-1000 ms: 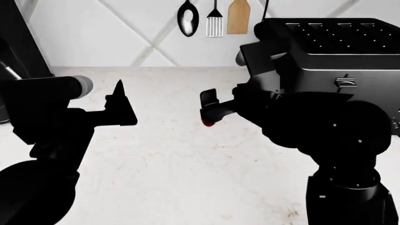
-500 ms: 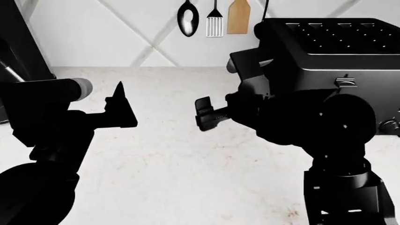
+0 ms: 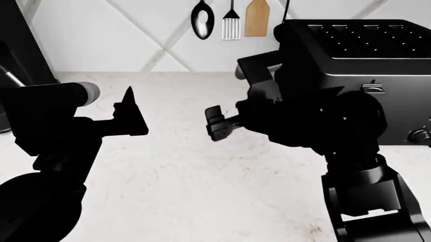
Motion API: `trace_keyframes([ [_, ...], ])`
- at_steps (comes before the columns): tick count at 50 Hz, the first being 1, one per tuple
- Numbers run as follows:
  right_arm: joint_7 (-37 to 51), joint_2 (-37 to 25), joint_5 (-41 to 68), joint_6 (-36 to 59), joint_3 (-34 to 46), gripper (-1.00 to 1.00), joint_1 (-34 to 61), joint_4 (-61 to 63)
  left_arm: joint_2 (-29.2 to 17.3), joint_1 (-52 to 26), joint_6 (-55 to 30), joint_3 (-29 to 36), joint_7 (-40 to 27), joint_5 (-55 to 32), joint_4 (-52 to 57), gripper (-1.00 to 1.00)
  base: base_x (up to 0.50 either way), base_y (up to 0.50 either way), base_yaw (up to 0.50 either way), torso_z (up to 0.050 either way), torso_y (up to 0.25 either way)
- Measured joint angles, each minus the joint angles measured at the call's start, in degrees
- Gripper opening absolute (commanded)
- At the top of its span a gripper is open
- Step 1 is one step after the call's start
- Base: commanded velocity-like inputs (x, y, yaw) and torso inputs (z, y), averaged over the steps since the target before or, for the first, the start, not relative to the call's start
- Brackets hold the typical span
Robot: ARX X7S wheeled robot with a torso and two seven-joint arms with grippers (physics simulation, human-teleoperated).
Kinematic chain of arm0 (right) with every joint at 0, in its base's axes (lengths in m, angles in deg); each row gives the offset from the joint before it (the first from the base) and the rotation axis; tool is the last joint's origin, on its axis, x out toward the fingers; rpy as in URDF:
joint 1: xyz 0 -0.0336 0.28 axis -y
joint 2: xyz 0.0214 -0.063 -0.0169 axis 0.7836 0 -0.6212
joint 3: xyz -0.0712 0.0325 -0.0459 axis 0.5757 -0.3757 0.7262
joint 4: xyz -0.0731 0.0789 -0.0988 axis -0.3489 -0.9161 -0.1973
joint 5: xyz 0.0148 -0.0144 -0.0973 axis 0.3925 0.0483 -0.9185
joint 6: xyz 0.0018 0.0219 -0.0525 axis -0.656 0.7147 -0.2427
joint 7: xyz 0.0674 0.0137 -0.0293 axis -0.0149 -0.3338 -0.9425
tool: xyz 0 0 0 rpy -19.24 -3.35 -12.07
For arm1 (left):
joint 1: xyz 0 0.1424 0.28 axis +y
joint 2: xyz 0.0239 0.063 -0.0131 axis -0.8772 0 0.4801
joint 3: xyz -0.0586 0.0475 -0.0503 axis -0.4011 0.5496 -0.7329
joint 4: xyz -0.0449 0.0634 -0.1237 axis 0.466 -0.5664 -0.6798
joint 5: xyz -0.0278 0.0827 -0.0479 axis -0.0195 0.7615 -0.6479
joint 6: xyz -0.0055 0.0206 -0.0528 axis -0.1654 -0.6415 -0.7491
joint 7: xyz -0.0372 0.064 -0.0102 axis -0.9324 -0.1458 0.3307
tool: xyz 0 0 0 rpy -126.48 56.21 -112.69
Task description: Pick the cherry from the counter and place it in the cabinet.
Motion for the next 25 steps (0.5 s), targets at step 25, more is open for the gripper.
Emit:
trace_keyframes([
  [25,-3.25,1.72,0.61,0.09,2.34,1.0,4.87,-11.97,-0.22,-4.72,-4.16,-1.71,-1.98,-3.4,-1.29,1.0,0.0,0.0,0.0,0.0,0.0],
])
